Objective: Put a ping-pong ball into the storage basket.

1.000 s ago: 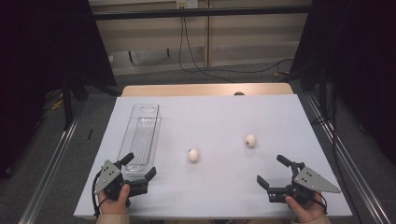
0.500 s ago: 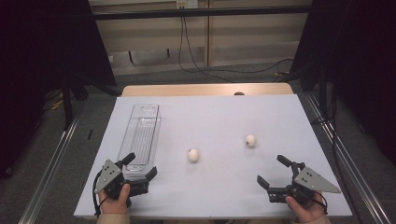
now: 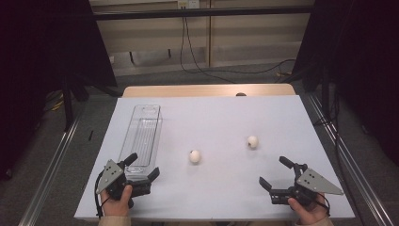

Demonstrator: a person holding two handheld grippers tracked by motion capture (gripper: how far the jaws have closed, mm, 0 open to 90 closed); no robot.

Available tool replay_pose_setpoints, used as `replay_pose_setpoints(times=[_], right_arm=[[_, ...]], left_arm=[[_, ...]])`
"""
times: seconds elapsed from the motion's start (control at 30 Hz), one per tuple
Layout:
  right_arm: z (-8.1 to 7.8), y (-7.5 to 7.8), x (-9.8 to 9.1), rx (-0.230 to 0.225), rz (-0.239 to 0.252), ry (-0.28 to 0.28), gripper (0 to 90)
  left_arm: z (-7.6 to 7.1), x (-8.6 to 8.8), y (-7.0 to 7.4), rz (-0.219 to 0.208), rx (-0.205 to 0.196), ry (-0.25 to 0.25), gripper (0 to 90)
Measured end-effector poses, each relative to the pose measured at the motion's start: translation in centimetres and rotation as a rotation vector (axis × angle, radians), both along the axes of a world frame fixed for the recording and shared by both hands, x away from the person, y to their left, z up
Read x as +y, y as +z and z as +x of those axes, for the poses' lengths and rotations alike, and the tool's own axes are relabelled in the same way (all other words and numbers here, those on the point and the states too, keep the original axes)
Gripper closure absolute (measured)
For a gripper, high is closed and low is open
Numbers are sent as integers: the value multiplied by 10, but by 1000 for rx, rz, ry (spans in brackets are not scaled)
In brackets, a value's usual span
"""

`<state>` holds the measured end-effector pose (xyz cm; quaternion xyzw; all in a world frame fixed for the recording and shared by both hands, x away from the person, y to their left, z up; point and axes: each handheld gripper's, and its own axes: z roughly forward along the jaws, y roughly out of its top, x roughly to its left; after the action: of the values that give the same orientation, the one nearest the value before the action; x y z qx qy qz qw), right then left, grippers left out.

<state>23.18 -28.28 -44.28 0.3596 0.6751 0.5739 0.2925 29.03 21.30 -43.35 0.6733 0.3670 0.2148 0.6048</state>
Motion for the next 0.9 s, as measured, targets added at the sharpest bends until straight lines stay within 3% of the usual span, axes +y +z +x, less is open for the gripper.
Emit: replay_pose_setpoints(times=[0.4,0.9], right_arm=[[0,0,0,-2,-1,0,14],[0,0,0,-4,5,6,14]], left_arm=[[3,-10,0,26,6,-21,15],[5,-20,1,25,9,-34,16]])
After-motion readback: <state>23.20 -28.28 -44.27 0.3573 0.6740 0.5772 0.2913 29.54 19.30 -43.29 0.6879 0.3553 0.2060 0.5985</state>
